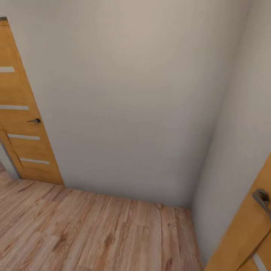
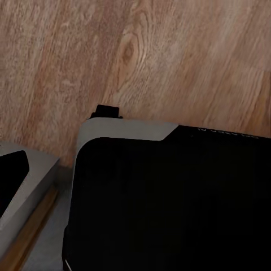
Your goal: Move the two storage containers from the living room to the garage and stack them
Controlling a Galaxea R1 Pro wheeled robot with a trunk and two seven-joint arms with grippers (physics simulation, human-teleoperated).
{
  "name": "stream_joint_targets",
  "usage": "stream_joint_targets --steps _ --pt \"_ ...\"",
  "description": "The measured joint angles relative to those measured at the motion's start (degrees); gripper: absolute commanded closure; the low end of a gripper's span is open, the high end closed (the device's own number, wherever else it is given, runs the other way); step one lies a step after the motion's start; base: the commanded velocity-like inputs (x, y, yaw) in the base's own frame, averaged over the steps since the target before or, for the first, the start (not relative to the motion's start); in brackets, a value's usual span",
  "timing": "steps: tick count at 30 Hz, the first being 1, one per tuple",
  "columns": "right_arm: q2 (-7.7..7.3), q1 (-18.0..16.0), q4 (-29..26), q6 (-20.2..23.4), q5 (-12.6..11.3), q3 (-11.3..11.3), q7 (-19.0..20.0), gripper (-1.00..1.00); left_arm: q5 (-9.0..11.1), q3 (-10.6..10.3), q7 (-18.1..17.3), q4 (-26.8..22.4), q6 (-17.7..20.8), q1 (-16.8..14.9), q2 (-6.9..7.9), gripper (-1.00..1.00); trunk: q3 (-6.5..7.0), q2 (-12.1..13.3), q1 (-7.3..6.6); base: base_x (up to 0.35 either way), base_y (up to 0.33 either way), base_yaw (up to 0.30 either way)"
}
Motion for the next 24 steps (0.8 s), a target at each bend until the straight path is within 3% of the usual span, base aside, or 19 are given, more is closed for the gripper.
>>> stream_joint_targets --steps 24 --pt "0.00 0.00 0.00 0.00 0.03 0.00 0.00 -1.00 0.00 0.00 0.01 0.00 0.00 0.00 0.00 -1.00 0.00 0.00 0.00 0.222 0.000 0.270"
